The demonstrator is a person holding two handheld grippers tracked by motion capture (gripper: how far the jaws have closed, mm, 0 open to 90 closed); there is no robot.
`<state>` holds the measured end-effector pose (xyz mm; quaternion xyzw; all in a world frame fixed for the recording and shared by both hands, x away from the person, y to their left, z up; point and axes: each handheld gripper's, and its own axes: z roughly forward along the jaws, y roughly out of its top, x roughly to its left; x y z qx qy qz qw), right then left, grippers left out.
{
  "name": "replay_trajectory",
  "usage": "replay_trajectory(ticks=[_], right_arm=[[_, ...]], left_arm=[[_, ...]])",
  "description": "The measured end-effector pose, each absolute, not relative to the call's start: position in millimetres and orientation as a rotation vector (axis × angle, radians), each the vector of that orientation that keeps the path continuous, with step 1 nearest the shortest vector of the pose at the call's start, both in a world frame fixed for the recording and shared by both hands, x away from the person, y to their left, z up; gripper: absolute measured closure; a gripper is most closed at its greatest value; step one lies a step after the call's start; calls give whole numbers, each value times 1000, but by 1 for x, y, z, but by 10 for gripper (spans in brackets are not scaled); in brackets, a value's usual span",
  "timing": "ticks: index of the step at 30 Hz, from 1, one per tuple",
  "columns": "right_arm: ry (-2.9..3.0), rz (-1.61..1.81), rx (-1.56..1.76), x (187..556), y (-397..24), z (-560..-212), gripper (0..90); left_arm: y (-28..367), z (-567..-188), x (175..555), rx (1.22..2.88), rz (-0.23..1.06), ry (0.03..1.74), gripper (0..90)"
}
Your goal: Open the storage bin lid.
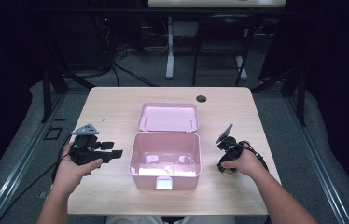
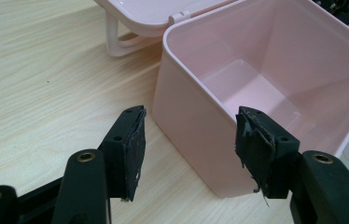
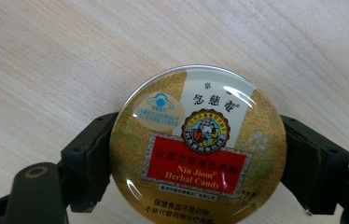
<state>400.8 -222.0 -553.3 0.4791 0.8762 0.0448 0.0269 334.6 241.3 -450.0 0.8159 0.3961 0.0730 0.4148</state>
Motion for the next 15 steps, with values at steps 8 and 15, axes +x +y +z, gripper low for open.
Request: replay_trajectory(ticks=[8,15], right_arm=[[2722,127,1462,401,-222,-553,197],[2731,126,1453,400,-221,-550,197]], left_arm=[[241,-450,335,2050,183,996,430],[241,-450,334,2053,177,996,430]])
